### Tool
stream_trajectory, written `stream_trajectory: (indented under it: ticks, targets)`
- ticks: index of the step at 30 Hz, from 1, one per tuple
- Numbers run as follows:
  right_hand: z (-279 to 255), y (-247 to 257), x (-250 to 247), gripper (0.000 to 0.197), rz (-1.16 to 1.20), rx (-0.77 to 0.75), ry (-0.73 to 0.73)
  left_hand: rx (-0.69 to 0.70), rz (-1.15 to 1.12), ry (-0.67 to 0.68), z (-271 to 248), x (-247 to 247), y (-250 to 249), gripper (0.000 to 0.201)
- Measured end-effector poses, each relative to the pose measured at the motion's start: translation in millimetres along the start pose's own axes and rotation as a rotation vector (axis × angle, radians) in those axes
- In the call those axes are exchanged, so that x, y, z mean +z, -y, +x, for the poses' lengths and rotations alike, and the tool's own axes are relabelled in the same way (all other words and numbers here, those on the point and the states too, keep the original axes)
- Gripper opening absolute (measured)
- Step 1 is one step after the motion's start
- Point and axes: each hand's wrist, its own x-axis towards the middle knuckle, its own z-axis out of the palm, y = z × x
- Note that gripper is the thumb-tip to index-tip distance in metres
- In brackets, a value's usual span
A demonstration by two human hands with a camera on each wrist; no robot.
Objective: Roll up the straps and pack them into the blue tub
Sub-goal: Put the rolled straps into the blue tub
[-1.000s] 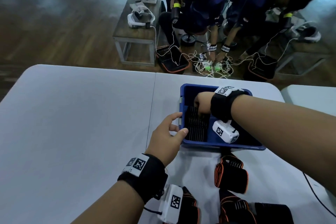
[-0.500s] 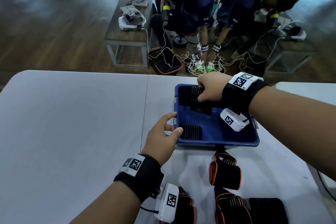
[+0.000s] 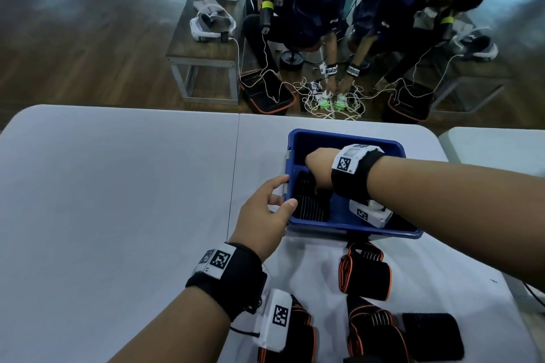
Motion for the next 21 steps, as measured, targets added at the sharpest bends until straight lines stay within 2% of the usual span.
stream_trajectory:
  ticks: [3,11,14,21]
  targets:
    - [10,0,-3,0.027,0.029,0.037,0.022,0.006,-0.012,-0.008,2,1,3,0.041]
    - [44,-10,2,0.041,-0.007,0.102,0.075,0.000,-0.036,-0.014,4,3,8,0.040]
    - [38,-7,0,0.046,-0.018,0.140,0.110,-0.003,-0.040,-0.016,4,4,9,0.040]
    - [35,-7,-3,0.035,0.058,0.150,0.095,-0.005,-0.024,-0.019,4,4,10,0.040]
